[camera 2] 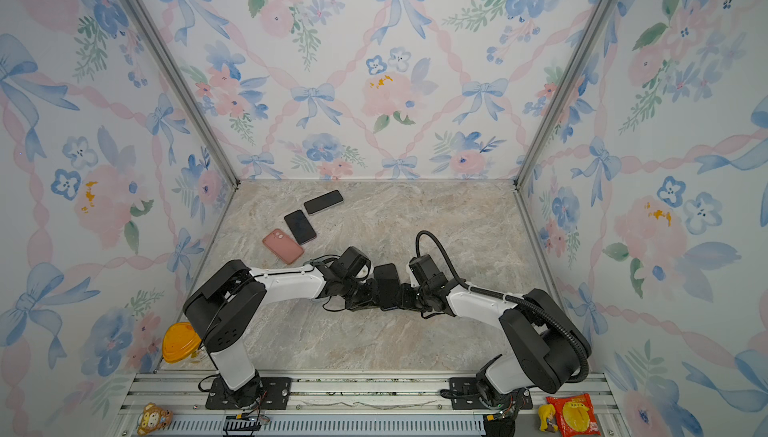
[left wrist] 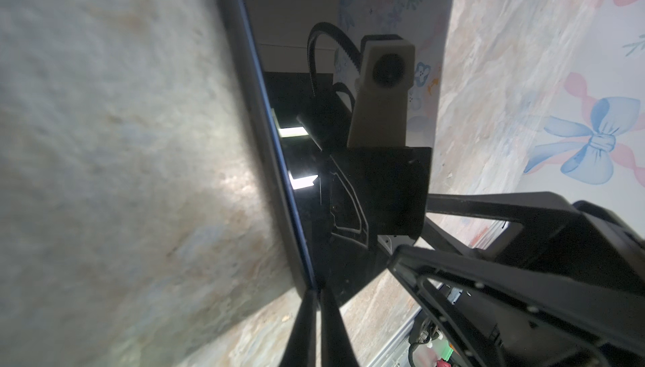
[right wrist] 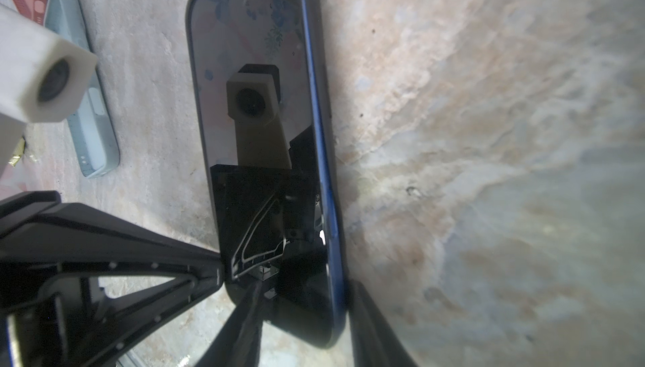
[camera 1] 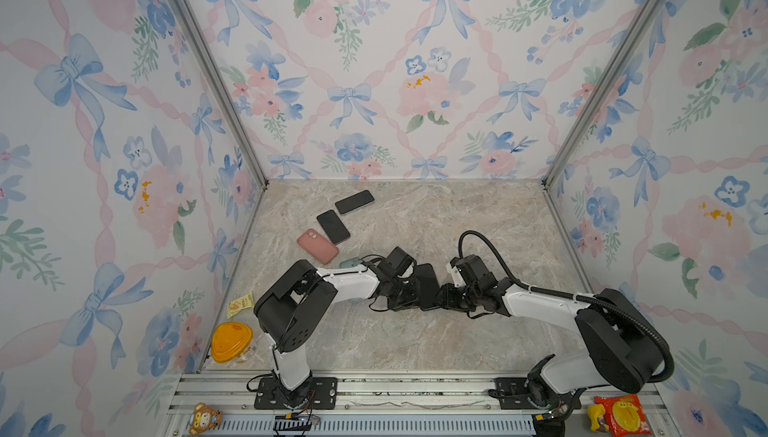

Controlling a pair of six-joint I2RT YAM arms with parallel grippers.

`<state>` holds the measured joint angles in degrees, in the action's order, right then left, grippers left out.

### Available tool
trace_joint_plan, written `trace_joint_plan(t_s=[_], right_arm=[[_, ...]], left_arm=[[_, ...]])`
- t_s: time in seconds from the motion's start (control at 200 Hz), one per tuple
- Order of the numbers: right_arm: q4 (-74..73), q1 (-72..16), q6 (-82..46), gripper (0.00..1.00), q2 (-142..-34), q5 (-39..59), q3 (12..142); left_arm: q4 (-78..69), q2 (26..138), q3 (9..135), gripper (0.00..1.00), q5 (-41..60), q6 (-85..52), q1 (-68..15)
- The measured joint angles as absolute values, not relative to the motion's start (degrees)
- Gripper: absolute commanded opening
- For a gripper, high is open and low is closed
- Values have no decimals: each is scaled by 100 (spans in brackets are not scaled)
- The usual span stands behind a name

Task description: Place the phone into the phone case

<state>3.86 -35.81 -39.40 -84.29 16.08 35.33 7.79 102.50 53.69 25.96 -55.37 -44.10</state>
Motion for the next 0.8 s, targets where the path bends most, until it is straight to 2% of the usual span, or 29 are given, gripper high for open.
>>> trace_joint_plan(t_s=[0.23, 0.395, 0.545, 0.8], right_arm=[[386, -3634, -3940, 42, -8429, 1531, 3533], [399, -3756, -3938, 41, -8409, 1317, 3538], [399, -3844, -3892, 41, -8412, 1240, 3546], [473, -3918, -3809, 41, -8414, 1173, 3586]], left_arm=[[779, 10291, 5391, 7, 2655, -5481, -4383], [808, 10269, 5380, 21, 2536, -5374, -4383], [794, 10243, 5347, 28, 2460, -5290, -4368], [875, 10204, 5345, 25, 2355, -5177, -4294]])
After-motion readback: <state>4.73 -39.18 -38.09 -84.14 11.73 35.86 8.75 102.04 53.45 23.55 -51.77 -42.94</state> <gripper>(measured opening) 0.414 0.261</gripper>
